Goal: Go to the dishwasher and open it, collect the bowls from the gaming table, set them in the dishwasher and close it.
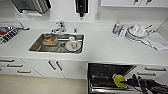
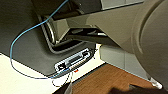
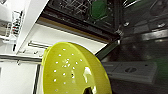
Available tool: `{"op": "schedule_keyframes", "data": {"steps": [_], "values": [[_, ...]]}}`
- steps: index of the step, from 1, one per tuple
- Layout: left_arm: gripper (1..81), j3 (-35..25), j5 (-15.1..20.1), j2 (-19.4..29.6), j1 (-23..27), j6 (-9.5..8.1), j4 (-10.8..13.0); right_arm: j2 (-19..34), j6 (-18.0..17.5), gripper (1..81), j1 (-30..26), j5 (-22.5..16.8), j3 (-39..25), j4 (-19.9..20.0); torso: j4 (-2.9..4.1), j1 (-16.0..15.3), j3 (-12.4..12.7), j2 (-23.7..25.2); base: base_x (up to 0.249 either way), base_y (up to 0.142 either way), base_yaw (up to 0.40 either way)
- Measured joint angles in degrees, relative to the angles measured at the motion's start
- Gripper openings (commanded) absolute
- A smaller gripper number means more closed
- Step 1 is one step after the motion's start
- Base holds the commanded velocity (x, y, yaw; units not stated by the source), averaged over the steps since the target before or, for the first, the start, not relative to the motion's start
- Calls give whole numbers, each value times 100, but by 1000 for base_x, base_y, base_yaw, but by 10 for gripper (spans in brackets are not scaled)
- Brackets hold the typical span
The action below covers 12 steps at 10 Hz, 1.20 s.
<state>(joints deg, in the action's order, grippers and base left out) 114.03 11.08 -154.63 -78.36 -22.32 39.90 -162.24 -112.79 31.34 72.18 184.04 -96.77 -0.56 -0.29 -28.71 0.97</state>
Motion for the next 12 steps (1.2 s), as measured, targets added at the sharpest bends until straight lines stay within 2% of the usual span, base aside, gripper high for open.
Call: {"op": "schedule_keyframes", "data": {"steps": [2, 3, 4, 5, 7, 9, 12], "values": [[811, 490, -174, -213, -160, 0, 65, -35, -107, 10, -183, -407, 11, -2, 0, 0, 0, 0, 0, 0, 0], [811, 706, -273, -340, -239, 0, 84, -178, -135, 10, -249, -749, 20, -11, 0, 0, 0, 0, 0, 0, 0], [811, 903, -425, -447, -344, -2, 100, -347, -249, 811, -373, -1047, 6, -41, 0, 0, 0, 0, 0, 0, 0], [811, 1064, -566, -527, -452, -2, 117, -394, -328, 811, -539, -1240, -17, -56, 0, 0, 0, 0, 0, 0, 0], [811, 1309, -695, -657, -529, -2, 128, -311, -474, 811, -803, -1373, -17, -59, 0, 0, 0, 0, 0, 0, 0], [811, 1491, -769, -825, -532, -5, 126, -107, -542, 811, -720, -1323, -17, -163, 0, 0, 0, -2, 0, 0, 0], [811, 1858, -778, -1035, -529, -20, 126, 649, -573, 811, -478, -1000, -17, -297, 0, 0, 0, -2, 0, 0, 0]]}}
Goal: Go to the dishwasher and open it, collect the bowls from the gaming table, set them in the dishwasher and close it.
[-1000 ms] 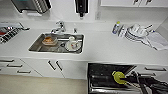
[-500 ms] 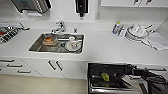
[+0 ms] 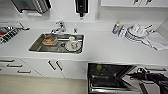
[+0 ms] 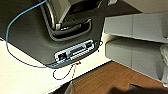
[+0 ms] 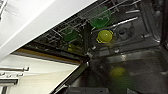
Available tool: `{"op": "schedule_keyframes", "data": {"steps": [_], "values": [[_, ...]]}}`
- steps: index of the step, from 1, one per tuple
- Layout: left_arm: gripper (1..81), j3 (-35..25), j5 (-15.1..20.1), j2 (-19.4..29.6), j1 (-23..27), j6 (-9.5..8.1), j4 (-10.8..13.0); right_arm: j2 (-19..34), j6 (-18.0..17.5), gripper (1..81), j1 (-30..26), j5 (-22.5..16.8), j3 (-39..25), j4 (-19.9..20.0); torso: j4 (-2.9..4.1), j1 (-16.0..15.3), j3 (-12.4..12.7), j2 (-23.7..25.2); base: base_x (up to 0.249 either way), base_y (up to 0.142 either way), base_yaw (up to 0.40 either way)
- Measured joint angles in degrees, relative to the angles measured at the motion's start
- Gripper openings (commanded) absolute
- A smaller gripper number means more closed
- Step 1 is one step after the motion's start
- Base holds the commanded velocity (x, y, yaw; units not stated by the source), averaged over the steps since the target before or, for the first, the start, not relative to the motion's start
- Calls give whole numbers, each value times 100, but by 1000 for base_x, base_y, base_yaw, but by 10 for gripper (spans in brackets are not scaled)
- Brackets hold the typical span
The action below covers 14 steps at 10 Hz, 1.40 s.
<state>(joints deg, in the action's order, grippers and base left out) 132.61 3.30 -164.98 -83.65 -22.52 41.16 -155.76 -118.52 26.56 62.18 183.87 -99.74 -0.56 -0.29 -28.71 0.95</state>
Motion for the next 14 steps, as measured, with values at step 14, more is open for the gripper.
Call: {"op": "schedule_keyframes", "data": {"steps": [14], "values": [[811, 1191, -61, -263, 127, -433, -1337, 1974, 992, 811, 3506, 1358, -21, 1720, 0, 2, 0, 2, 0, 0, 0]]}}
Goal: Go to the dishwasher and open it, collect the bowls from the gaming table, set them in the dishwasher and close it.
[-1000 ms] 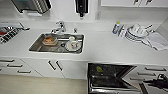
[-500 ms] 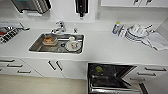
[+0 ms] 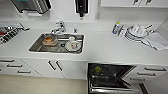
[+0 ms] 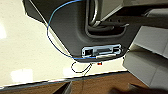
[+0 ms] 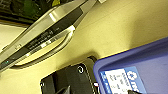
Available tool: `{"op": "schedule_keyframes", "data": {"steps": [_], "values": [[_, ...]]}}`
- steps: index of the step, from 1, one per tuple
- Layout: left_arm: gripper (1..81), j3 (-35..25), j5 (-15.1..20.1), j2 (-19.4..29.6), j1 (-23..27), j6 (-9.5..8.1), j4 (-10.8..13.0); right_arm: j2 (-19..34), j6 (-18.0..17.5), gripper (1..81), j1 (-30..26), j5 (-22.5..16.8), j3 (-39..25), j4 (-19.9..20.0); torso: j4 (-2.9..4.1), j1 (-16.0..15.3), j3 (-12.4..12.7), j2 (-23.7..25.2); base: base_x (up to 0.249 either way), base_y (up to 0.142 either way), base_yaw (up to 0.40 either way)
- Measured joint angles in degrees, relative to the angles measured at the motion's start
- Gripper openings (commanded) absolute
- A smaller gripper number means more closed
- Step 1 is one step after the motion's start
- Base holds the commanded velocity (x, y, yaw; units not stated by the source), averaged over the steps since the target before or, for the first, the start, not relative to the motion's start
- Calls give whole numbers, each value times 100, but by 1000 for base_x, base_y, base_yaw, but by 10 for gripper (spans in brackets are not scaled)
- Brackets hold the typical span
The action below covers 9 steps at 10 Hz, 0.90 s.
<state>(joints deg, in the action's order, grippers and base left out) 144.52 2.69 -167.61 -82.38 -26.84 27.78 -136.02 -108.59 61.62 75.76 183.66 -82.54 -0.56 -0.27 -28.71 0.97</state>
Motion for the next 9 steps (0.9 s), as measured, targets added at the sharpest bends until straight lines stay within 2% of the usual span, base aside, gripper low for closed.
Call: {"op": "schedule_keyframes", "data": {"steps": [3, 7, 9], "values": [[811, 2, -240, 38, 0, 2, -66, -39, 433, 811, 692, 61, -1, 499, 0, 0, 2, 0, 0, 0, 0], [811, 5, -251, 33, 0, 2, -69, -221, 986, 811, 1459, 138, -4, 1231, 0, 0, 2, 0, 0, 0, 0], [811, 5, -251, 27, 0, 2, -69, -299, 1229, 811, 1575, 179, -6, 1257, 0, 0, 4, 0, 0, 0, 0]]}}
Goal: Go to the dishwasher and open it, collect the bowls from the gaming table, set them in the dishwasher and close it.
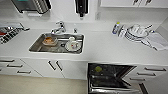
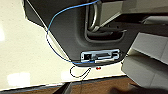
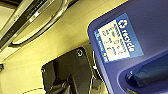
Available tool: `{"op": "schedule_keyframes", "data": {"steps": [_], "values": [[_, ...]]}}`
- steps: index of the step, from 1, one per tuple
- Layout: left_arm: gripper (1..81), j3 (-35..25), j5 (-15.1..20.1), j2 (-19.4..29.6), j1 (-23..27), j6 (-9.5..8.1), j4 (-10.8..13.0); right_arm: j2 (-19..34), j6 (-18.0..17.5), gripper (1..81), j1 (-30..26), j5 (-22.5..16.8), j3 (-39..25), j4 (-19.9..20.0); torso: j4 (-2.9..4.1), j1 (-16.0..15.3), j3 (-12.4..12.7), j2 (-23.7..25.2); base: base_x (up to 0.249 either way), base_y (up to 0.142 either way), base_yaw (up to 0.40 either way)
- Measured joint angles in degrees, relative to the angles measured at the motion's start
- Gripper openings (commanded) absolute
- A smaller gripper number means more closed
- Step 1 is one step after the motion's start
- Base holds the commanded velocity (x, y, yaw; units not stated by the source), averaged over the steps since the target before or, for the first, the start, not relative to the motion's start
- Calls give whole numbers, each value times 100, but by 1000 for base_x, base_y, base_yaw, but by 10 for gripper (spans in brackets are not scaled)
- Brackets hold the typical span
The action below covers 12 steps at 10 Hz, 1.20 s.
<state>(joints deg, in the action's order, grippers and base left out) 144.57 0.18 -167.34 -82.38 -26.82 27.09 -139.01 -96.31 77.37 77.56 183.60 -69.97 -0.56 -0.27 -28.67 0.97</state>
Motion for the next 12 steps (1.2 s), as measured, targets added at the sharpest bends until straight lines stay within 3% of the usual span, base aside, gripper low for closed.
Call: {"op": "schedule_keyframes", "data": {"steps": [2, 7, 12], "values": [[811, 0, -2, -5, 0, 1, 0, -200, 204, 811, 254, -173, -2, -30, 0, 0, 0, 0, 0, 0, 0], [811, 0, 0, -27, 0, 4, 0, -898, 984, 811, 1023, -1229, 2, 137, 0, 2, 2, 2, 0, 0, 0], [811, 223, -2, -171, 2, 4, 0, -1645, 1392, 811, 1124, -2483, -13, 250, 0, 4, 5, 2, 0, 0, 0]]}}
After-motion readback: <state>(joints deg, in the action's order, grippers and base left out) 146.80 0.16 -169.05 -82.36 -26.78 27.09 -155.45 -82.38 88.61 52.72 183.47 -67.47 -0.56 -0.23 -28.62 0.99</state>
